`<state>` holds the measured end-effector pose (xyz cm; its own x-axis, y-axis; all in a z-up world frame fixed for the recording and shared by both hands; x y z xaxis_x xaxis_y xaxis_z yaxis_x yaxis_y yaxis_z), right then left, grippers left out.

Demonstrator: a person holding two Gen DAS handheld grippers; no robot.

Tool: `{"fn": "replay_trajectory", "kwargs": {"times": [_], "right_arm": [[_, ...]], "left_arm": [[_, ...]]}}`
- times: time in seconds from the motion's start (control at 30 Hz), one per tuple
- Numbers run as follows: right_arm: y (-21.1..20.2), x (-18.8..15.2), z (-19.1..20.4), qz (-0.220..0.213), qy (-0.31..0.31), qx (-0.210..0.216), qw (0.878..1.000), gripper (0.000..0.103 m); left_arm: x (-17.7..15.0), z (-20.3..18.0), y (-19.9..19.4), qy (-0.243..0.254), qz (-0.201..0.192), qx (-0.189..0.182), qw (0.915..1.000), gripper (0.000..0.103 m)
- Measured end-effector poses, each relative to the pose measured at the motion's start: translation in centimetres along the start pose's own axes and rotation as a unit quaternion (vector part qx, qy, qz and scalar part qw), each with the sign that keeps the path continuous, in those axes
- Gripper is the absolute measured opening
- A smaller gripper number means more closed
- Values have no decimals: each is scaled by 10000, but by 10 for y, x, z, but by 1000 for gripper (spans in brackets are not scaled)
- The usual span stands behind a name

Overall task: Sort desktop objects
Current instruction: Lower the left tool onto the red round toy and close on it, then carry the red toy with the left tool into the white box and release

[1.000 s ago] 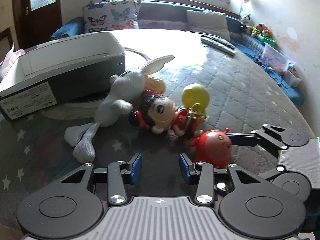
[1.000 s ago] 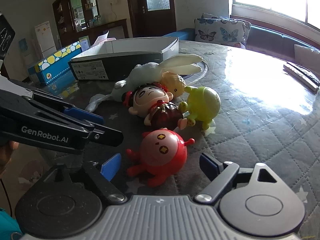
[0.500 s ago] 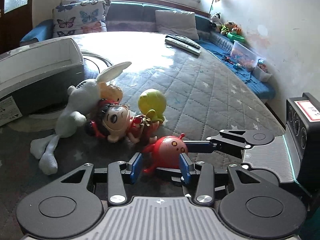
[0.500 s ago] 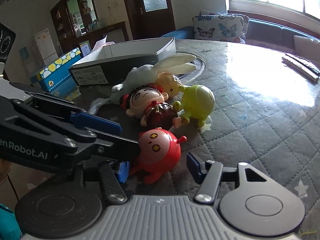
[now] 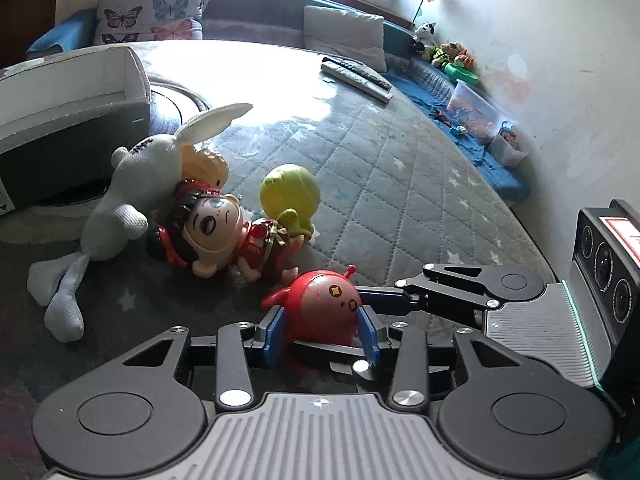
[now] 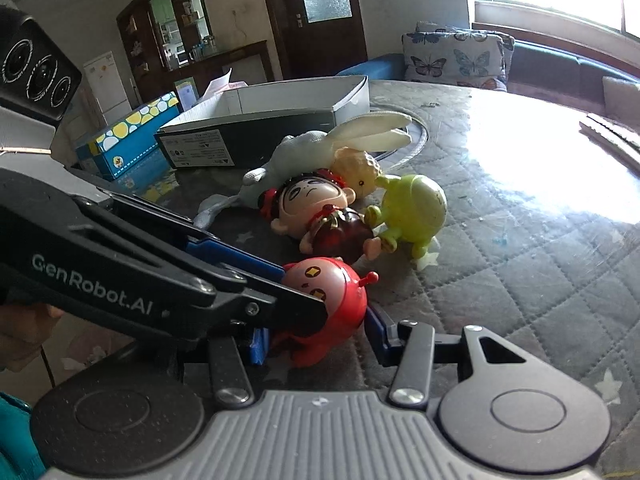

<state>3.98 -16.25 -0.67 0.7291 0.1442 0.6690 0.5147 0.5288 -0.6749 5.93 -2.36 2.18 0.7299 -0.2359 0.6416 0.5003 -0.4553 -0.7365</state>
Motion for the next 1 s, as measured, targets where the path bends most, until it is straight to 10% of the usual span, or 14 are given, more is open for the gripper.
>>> {"fn": "replay_trajectory", "kwargs": {"times": [1.0], "right_arm": [[91,172,59,-311,-1074,389,9930,48]], "left_arm": [[102,140,-47,-581,-1048,547,9913,42]]}}
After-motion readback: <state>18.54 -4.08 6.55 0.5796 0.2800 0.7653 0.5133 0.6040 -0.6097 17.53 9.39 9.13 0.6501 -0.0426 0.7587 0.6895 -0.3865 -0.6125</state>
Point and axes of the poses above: each gripper's, at about its wrist camera, not at the fingertips, and y roughly the way its jaws point, z to its left, x to its top, the point moved 1 cm from there along y, roughly the way its jaws point, and after that the axes turned 11 degrees about y, right-handed, at the moved point
